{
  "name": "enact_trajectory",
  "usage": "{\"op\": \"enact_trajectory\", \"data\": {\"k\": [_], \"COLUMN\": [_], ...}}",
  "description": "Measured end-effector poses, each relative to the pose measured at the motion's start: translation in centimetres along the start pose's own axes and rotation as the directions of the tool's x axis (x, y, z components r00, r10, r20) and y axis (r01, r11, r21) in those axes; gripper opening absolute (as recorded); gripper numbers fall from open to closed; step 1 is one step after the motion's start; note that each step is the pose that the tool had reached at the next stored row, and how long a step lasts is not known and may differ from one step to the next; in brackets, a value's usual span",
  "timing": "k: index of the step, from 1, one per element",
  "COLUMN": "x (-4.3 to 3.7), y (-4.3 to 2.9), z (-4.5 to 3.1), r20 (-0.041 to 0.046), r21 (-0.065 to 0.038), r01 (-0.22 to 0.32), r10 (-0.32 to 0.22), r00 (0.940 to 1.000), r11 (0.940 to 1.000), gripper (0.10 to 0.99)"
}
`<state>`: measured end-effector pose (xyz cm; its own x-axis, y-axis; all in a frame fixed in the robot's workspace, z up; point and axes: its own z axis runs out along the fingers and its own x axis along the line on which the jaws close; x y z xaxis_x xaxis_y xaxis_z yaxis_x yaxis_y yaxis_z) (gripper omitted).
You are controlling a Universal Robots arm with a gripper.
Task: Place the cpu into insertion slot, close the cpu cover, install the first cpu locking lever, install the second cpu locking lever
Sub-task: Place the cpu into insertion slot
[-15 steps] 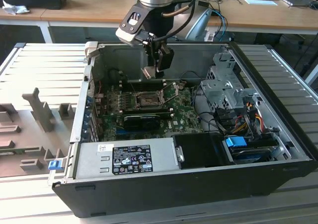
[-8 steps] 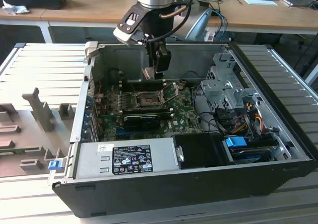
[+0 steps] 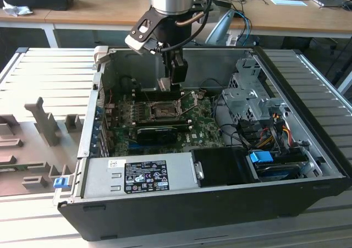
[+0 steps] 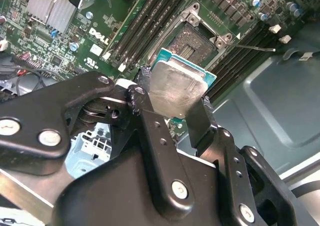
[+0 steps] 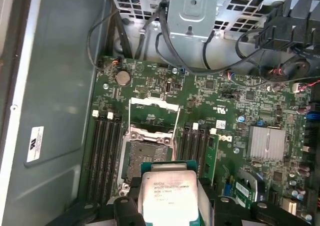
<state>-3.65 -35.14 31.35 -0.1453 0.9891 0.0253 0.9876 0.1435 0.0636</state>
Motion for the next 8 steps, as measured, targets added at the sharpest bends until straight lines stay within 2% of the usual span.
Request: {"op": "enact_trajectory", "data": {"k": [8], "x": [-0.02], "y": [-0.04], "z": [0.67], "r20": [0.0000], "r21": [0.000], "r01": [0.000], "r10": [0.000], "r00": [1.0000], "r11": [1.0000], "gripper": [0.529]}}
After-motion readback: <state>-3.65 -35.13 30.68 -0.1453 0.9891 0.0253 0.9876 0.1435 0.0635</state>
